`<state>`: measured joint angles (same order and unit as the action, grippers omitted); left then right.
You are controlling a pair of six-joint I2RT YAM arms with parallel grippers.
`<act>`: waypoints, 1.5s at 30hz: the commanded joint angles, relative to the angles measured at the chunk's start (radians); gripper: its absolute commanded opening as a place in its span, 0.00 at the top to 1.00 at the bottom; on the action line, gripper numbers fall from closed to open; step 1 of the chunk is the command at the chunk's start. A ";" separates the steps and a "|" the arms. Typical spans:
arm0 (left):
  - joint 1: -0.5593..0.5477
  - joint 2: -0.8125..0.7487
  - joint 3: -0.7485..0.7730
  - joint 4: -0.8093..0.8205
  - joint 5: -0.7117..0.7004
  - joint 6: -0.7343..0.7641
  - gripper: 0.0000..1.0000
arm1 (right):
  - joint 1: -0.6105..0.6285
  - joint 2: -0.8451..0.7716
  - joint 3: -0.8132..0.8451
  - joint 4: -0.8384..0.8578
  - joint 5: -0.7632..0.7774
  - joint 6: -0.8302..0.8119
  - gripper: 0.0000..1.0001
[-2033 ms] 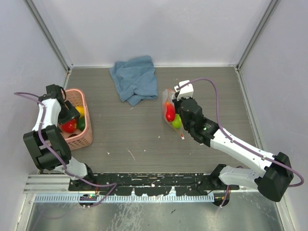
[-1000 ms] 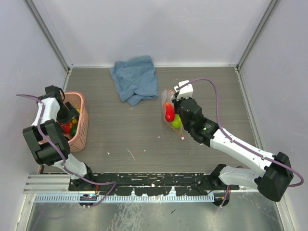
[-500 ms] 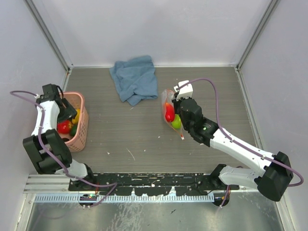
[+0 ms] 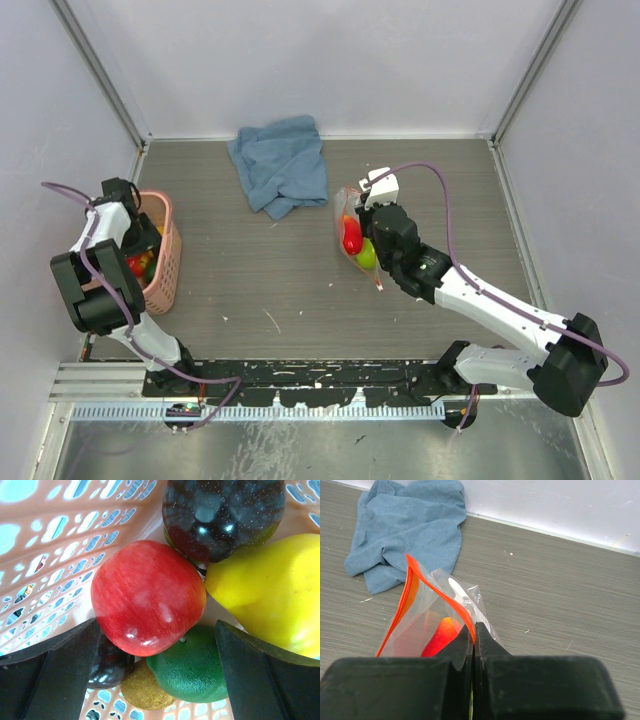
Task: Place the food in the zip-top bag and seal the zipper
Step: Pick up the fake fruit from the bin.
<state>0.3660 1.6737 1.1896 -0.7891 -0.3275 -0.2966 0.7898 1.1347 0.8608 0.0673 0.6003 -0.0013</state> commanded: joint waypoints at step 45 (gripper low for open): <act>-0.082 -0.195 -0.110 0.256 0.012 0.057 0.39 | -0.003 -0.001 0.015 0.048 -0.010 0.007 1.00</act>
<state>0.2916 1.5036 1.0435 -0.5385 -0.3180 -0.2237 0.7898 1.1503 0.8600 0.0677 0.5915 -0.0010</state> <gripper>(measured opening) 0.758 0.052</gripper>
